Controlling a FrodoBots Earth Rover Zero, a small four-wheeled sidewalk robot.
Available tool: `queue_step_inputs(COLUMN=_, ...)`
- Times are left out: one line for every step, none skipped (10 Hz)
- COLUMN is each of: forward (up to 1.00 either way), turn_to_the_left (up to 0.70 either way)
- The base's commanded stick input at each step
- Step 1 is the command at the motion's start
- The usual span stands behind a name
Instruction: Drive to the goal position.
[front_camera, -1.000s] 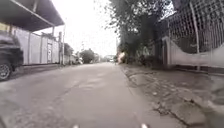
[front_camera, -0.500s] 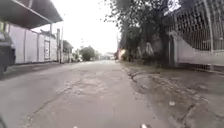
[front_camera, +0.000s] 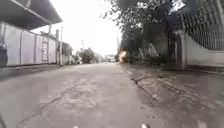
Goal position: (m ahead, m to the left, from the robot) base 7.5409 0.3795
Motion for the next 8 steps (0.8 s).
queue_step_inputs(forward=1.0, turn_to_the_left=0.0)
queue_step_inputs(forward=1.0, turn_to_the_left=-0.02)
queue_step_inputs(forward=1.0, turn_to_the_left=-0.05)
queue_step_inputs(forward=1.0, turn_to_the_left=-0.07)
queue_step_inputs(forward=1.0, turn_to_the_left=-0.1)
queue_step_inputs(forward=1.0, turn_to_the_left=-0.1)
queue_step_inputs(forward=1.0, turn_to_the_left=-0.09)
queue_step_inputs(forward=1.0, turn_to_the_left=-0.09)
